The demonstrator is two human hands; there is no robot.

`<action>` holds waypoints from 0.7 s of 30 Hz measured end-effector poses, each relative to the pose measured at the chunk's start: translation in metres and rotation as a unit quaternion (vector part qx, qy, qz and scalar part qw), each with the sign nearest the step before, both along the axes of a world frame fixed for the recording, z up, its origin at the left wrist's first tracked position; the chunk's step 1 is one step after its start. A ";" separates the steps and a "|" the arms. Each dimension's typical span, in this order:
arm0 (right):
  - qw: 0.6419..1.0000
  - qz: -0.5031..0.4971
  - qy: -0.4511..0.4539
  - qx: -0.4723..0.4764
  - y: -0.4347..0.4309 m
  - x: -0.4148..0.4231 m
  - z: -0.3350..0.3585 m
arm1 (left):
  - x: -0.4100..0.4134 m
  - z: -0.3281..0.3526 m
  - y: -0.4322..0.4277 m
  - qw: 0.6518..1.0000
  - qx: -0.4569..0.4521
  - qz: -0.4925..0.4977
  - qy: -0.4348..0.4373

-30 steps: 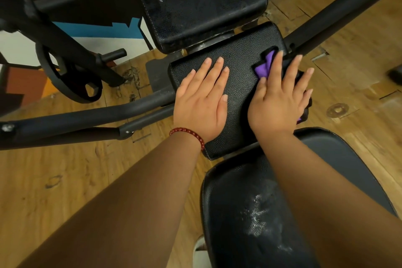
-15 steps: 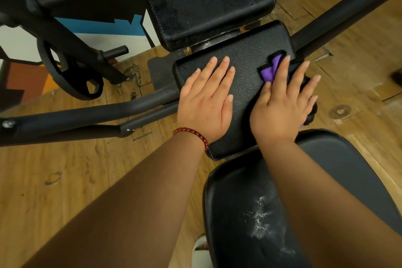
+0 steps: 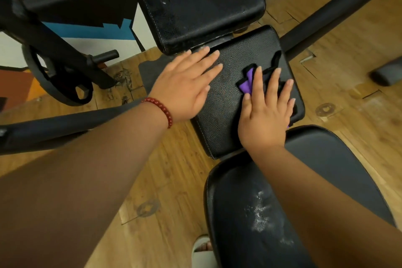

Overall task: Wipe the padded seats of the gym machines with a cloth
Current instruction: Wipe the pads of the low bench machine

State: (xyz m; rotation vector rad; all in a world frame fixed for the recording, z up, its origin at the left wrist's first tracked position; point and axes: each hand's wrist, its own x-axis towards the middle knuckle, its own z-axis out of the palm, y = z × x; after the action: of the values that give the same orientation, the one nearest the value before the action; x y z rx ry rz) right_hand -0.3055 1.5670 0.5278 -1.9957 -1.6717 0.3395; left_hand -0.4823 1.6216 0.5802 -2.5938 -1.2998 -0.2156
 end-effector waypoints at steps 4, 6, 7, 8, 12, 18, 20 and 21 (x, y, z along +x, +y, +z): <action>0.998 0.054 -0.030 -0.005 -0.035 -0.025 -0.013 | -0.014 -0.002 0.009 0.995 0.008 -0.049 0.082; 0.998 0.057 -0.035 -0.012 -0.032 -0.031 -0.011 | -0.014 -0.005 0.010 0.996 0.033 -0.054 0.066; 0.998 0.051 -0.031 -0.014 -0.023 -0.031 -0.006 | -0.013 -0.007 0.010 0.996 0.038 -0.052 0.058; 0.999 0.041 -0.022 -0.018 -0.013 -0.030 0.000 | -0.012 -0.008 0.009 0.997 0.039 -0.051 0.054; 1.000 0.016 -0.012 -0.004 0.009 -0.031 0.010 | -0.013 -0.009 0.011 0.996 0.043 -0.054 0.048; 0.995 0.073 -0.061 0.026 -0.047 -0.032 -0.021 | -0.014 -0.013 0.012 0.997 0.045 -0.069 0.008; 0.993 0.083 -0.073 0.039 -0.043 -0.029 -0.021 | -0.014 -0.013 0.013 0.996 0.050 -0.074 0.006; 0.992 0.087 -0.077 0.047 -0.035 -0.028 -0.019 | -0.014 -0.014 0.013 0.996 0.052 -0.075 0.006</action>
State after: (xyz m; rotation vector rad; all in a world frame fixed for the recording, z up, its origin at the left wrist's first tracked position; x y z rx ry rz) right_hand -0.3339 1.5316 0.5093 -1.8525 -1.9277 0.1661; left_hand -0.4965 1.6344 0.5666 -2.6018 -1.0596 -0.2840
